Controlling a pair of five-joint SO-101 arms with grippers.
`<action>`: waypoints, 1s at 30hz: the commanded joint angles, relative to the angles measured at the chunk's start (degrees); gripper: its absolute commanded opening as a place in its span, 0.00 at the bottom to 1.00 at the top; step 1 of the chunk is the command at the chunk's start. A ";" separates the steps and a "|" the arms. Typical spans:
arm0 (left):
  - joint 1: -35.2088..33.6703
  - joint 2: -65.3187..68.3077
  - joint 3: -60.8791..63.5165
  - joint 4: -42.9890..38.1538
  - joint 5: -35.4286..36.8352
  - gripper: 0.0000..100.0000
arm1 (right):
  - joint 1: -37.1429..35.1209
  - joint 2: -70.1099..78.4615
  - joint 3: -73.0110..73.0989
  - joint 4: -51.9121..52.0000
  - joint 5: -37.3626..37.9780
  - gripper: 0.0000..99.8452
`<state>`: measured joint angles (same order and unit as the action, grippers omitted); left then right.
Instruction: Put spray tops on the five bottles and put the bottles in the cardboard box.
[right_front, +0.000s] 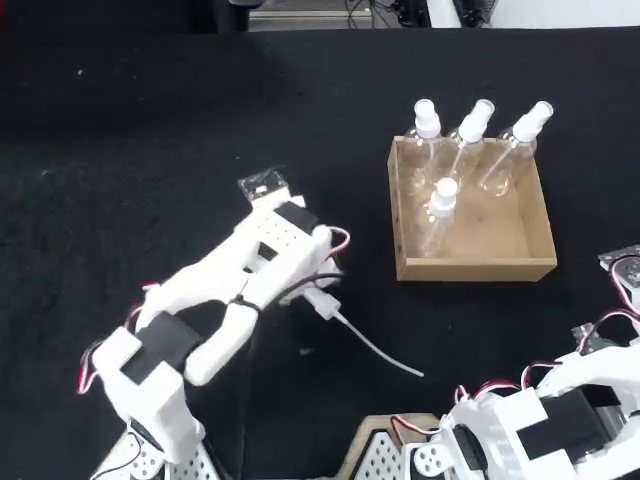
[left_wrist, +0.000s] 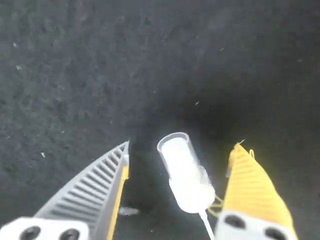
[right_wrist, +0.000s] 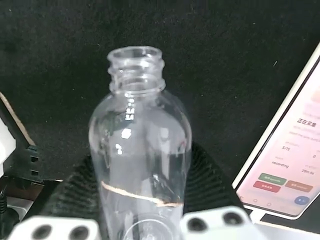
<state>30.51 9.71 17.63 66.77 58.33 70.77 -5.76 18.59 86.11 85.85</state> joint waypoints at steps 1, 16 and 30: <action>0.92 2.02 -1.01 -0.62 2.73 0.30 | -0.97 -0.31 -0.40 -0.70 0.35 0.01; 13.23 2.73 -1.01 -0.62 2.81 0.30 | -0.62 -0.31 -0.40 -0.70 0.35 0.01; 4.18 2.81 -1.01 -0.26 2.64 0.08 | -0.97 -0.31 -0.48 -0.79 0.44 0.01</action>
<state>35.52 12.79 17.19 66.07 60.70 70.59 -5.76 18.59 86.11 85.85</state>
